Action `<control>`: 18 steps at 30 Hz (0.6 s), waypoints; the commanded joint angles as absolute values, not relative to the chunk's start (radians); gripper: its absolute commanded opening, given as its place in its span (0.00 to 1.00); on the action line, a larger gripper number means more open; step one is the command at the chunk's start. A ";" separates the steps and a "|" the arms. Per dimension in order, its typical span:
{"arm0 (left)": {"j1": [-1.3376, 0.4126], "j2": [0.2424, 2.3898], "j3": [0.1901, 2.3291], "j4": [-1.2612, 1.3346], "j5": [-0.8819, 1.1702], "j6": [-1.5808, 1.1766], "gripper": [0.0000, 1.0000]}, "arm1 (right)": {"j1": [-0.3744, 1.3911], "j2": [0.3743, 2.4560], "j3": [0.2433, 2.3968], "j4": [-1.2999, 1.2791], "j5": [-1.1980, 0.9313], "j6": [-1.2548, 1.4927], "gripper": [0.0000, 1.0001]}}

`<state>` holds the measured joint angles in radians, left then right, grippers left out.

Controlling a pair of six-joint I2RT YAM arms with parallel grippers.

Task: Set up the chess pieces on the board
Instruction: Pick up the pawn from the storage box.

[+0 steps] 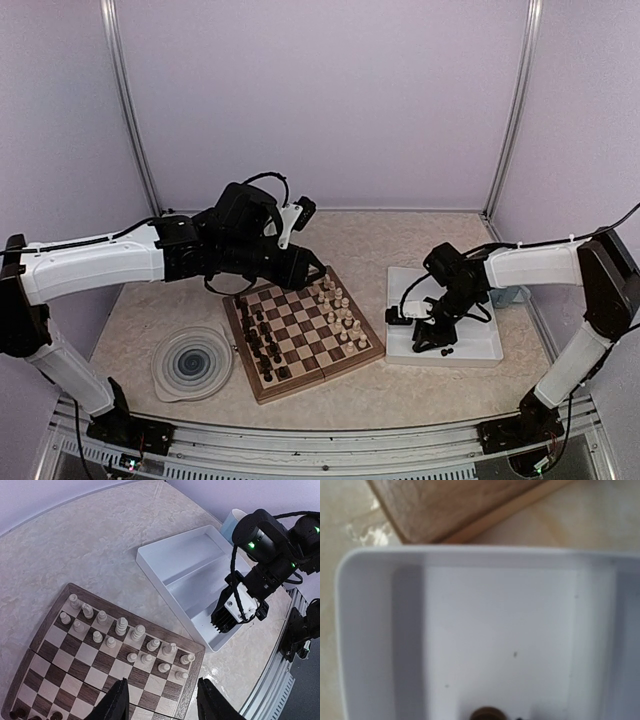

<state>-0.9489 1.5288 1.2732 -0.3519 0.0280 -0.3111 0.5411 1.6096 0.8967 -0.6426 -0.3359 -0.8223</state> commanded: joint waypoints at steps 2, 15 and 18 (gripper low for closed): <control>-0.934 1.487 1.245 -0.311 0.047 -0.316 0.47 | 0.558 1.631 0.897 -0.659 -0.318 -0.826 0.23; -0.830 1.404 1.187 -0.382 -0.010 -0.231 0.48 | 0.595 1.634 1.278 -0.894 -0.321 -0.847 0.03; -0.754 1.360 1.128 -0.381 -0.039 -0.225 0.48 | 0.643 1.705 1.405 -0.917 -0.298 -0.838 0.04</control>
